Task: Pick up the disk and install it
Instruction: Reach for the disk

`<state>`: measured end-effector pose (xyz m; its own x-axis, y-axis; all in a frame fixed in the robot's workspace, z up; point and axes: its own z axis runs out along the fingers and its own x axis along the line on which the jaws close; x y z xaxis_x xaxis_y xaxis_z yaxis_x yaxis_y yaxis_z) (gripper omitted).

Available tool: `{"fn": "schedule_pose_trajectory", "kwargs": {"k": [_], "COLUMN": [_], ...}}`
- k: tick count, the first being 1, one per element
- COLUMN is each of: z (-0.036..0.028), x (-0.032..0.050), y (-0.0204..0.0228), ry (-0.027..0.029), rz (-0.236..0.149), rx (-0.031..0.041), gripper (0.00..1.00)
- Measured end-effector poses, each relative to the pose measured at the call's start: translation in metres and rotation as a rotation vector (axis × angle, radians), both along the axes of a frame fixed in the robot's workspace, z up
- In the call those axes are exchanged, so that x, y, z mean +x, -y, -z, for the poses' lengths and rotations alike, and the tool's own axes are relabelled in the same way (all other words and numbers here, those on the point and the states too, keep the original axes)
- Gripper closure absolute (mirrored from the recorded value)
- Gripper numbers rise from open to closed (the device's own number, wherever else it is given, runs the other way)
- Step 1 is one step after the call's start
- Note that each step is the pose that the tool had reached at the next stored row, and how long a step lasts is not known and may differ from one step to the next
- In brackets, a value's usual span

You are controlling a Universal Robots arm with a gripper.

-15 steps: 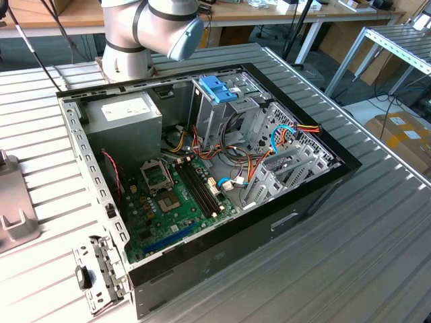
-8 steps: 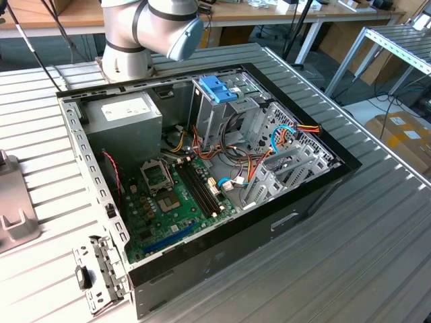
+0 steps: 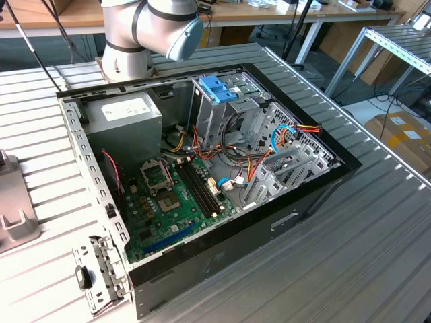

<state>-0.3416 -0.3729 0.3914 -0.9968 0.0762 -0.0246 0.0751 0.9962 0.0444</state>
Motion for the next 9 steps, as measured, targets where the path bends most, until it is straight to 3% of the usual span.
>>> {"fn": "schedule_pose_trajectory", "kwargs": {"k": [9], "z": [0.0004], "x": [-0.0045], "y": [-0.0018], "ry": [-0.0001], "rz": [0.0], "rx": [0.0], "gripper": [0.89]}}
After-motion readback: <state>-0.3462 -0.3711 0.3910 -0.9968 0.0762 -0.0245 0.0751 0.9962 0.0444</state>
